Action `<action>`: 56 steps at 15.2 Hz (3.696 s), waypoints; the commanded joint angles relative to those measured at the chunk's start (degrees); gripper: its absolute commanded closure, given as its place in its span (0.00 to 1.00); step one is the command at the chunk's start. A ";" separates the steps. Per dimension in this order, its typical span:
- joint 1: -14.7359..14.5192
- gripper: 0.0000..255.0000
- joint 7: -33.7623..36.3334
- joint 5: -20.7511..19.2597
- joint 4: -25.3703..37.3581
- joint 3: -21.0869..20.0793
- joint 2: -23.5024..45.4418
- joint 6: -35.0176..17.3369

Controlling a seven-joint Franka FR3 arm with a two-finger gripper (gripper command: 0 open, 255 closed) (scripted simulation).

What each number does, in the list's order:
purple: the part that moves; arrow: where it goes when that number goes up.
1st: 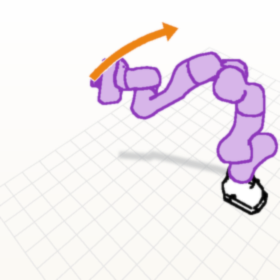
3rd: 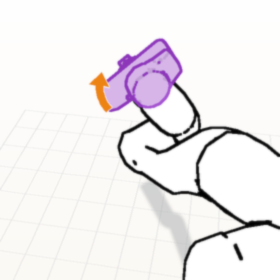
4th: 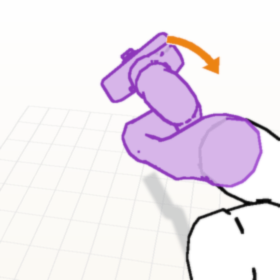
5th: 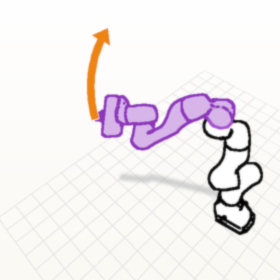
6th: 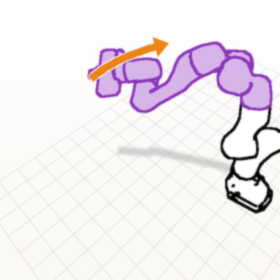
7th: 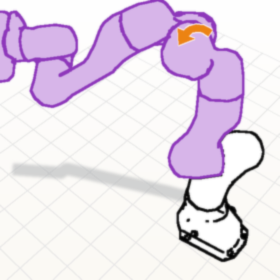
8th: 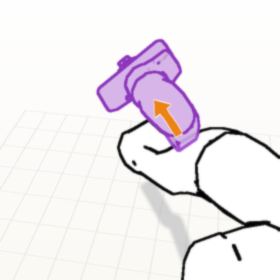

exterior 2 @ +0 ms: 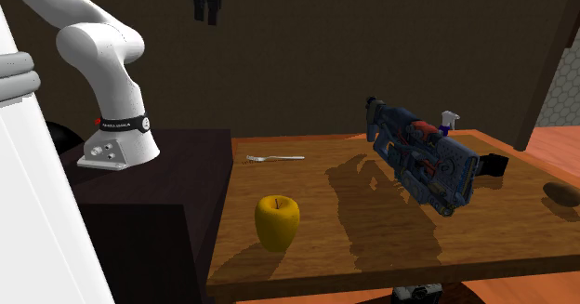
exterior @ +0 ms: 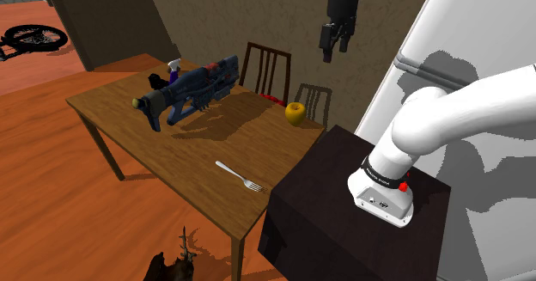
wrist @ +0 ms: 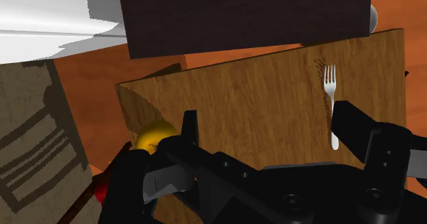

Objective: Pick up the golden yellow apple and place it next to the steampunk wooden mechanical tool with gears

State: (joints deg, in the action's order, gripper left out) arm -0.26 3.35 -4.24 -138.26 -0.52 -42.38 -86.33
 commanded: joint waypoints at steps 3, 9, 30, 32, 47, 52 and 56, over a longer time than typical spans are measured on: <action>1.10 0.00 3.06 -0.10 -2.26 -0.44 1.76 -4.56; 4.62 0.00 12.27 -1.07 -7.04 -1.49 9.26 -18.38; 17.02 0.00 48.88 -15.40 -0.49 1.25 50.32 -57.39; 17.44 0.00 52.35 -16.93 1.63 2.60 54.33 -59.69; 17.84 0.00 58.10 -20.32 5.64 6.04 65.33 -67.45; 17.85 1.00 58.09 -20.32 5.63 6.04 65.33 -67.45; 17.85 1.00 58.09 -20.32 5.63 6.04 65.33 -67.45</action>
State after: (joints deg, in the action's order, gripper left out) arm 17.59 61.44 -24.56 -132.62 5.52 22.95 -153.79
